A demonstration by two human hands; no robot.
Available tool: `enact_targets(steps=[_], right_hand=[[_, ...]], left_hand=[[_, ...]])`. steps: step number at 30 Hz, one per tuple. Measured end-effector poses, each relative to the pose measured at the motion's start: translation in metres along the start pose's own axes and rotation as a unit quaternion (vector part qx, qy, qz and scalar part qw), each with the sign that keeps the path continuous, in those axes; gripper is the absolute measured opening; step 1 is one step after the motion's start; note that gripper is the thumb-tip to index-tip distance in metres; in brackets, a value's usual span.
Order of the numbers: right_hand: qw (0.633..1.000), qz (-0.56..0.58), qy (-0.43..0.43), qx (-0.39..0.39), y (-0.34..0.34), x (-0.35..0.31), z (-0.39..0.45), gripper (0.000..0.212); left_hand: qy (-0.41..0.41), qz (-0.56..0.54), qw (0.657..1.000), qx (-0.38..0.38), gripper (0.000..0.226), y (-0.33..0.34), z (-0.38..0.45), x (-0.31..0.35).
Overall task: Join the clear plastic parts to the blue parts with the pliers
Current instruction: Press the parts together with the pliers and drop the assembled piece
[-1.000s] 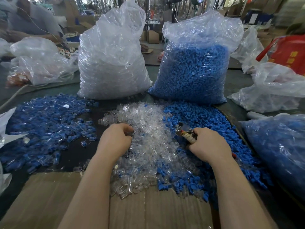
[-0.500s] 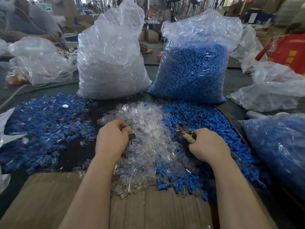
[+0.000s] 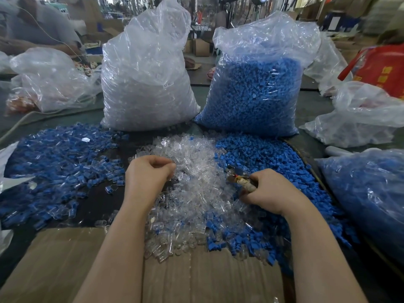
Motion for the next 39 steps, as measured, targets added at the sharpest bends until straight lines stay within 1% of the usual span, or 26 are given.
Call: enact_targets(steps=[5, 8, 10, 14, 17, 21, 24, 28, 31, 35, 39], right_hand=[[1.000, -0.013, -0.016, 0.015, 0.005, -0.007, 0.001, 0.013], [0.999, -0.007, -0.020, 0.028, 0.006, -0.007, 0.002, 0.018], [0.999, 0.004, -0.022, 0.046, 0.004, -0.007, 0.002, 0.019], [0.994, 0.048, -0.028, 0.094, -0.002, -0.006, 0.000, 0.010], [0.993, 0.048, -0.023, 0.106, -0.006, -0.002, -0.002, 0.011], [0.996, 0.034, -0.005, 0.087, -0.008, 0.005, -0.002, 0.014], [0.997, 0.028, 0.018, 0.076, -0.011, 0.012, -0.002, 0.020], [0.999, 0.013, 0.036, 0.031, -0.012, 0.016, -0.003, 0.017], [0.999, -0.013, 0.042, 0.005, -0.008, 0.012, -0.004, 0.024], [0.996, -0.063, 0.059, 0.014, 0.001, 0.005, 0.001, 0.013], [0.994, -0.067, 0.071, 0.039, 0.004, 0.005, 0.005, 0.009]], left_hand=[[-0.011, -0.048, 0.999, -0.017, 0.012, 0.003, 0.000, -0.003], [-0.006, -0.056, 0.998, -0.039, 0.010, 0.008, -0.002, 0.000], [-0.003, -0.066, 0.996, -0.052, 0.008, 0.012, -0.004, 0.004], [0.002, -0.099, 0.992, -0.077, 0.005, 0.024, -0.007, 0.014], [0.007, -0.108, 0.990, -0.090, 0.005, 0.031, -0.010, 0.020], [0.010, -0.110, 0.990, -0.090, 0.005, 0.032, -0.011, 0.022], [0.009, -0.115, 0.990, -0.084, 0.004, 0.028, -0.010, 0.022], [0.005, -0.123, 0.989, -0.078, 0.006, 0.023, -0.010, 0.022], [0.006, -0.122, 0.989, -0.081, 0.005, 0.023, -0.011, 0.023], [0.009, -0.119, 0.989, -0.084, 0.005, 0.025, -0.012, 0.023], [0.012, -0.118, 0.989, -0.088, 0.005, 0.026, -0.012, 0.023]])
Point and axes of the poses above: each hand's wrist, its own z-axis towards the middle knuckle, its own y-axis out of the palm, x = y × z, the point moved 6 cm from there along z, towards the middle knuckle, and after that the axes turned 8 degrees about -x, right-handed, at the moved point
